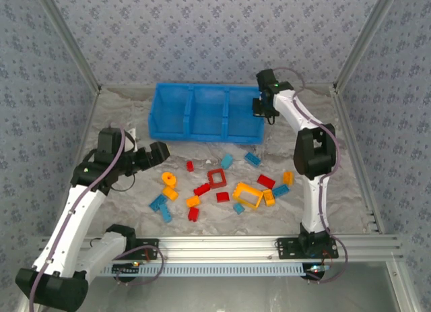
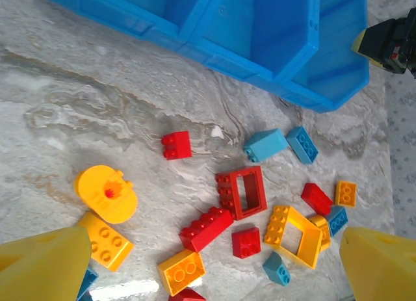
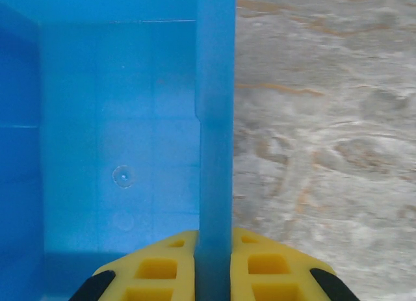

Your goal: Sort the legos into containers by color

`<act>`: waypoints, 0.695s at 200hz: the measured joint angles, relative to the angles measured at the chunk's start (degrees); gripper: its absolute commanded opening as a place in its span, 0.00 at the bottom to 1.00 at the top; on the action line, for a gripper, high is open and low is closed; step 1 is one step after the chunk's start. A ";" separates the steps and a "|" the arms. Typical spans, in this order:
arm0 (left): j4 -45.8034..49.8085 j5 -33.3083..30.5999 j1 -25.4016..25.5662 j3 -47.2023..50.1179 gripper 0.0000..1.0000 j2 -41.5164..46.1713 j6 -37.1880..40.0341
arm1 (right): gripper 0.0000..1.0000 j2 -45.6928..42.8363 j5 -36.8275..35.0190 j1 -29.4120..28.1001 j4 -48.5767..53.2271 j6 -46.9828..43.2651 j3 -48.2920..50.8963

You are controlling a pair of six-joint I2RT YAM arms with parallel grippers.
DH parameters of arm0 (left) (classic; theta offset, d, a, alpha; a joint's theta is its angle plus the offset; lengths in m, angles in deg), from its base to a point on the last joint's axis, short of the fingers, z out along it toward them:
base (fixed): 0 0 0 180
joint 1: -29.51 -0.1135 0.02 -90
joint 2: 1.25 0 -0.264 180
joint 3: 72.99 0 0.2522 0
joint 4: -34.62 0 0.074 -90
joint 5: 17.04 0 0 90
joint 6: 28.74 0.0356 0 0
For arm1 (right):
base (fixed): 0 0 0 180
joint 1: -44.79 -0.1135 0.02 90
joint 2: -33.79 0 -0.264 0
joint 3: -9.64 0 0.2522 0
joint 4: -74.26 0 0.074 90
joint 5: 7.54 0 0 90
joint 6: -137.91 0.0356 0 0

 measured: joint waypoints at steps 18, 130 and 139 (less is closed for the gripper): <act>-0.52 0.35 1.46 0.00 0.98 -1.33 0.09 | 0.09 -0.76 0.37 2.12 -0.13 -2.54 1.20; -1.09 -1.68 4.92 -0.46 0.98 -6.38 0.13 | 0.42 -2.75 4.59 6.71 -2.38 -7.45 6.62; -0.94 -2.03 4.92 -0.92 0.98 -6.80 0.13 | 0.44 -3.63 4.59 6.71 -2.32 -7.32 7.45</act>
